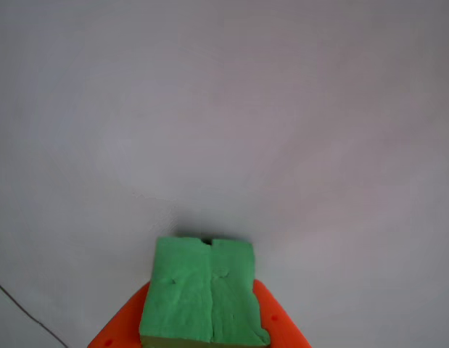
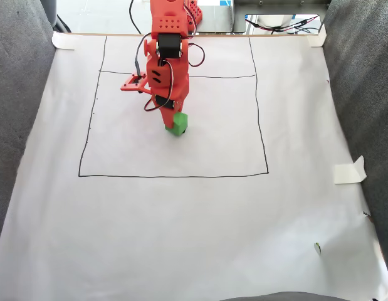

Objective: Grasp the colored block, Place it on the black dot, and then return the arm to the default position.

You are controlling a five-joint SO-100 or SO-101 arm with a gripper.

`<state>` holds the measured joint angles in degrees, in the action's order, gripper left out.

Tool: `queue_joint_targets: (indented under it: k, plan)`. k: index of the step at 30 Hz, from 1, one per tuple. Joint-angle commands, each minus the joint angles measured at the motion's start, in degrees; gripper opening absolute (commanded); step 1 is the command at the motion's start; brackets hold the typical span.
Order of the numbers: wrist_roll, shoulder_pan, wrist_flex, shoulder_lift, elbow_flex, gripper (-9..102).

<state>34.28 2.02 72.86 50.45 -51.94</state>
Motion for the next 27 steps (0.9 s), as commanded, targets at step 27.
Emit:
queue_joint_targets:
  k: [27]
  plan:
    - [-3.1,0.8,3.1,1.7,2.5,31]
